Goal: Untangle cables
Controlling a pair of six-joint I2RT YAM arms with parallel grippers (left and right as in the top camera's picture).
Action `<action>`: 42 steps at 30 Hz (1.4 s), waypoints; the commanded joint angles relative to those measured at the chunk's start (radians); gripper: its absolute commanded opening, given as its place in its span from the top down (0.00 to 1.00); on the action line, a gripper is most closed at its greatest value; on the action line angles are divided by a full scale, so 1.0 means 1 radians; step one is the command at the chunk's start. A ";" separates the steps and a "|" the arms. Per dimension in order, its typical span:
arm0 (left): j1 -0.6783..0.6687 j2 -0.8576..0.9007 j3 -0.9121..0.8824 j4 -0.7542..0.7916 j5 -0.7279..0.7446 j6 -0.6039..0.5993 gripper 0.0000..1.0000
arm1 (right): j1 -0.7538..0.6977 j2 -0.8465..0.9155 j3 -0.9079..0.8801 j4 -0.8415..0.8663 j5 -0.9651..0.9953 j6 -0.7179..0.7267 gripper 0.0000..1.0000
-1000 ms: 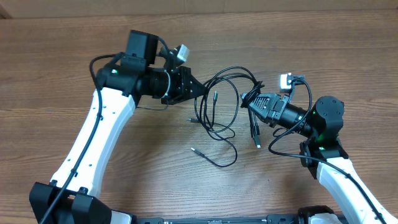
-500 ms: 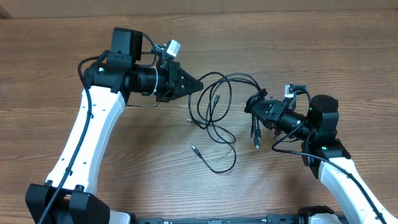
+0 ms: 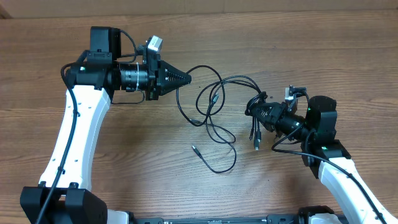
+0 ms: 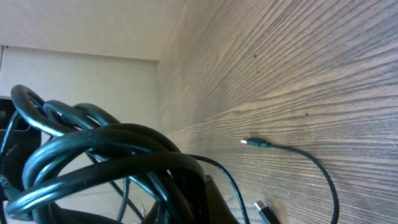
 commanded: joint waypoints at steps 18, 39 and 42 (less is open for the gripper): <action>0.121 0.003 0.015 0.004 0.113 -0.521 0.93 | -0.005 -0.005 0.012 -0.035 0.017 -0.058 0.96; 0.178 0.003 0.015 -0.042 -0.100 0.075 0.00 | -0.005 -0.005 0.012 0.061 -0.081 -0.050 0.96; 0.178 0.003 0.015 -0.066 -0.100 0.130 0.00 | -0.005 -0.005 0.012 0.129 -0.141 -0.021 0.96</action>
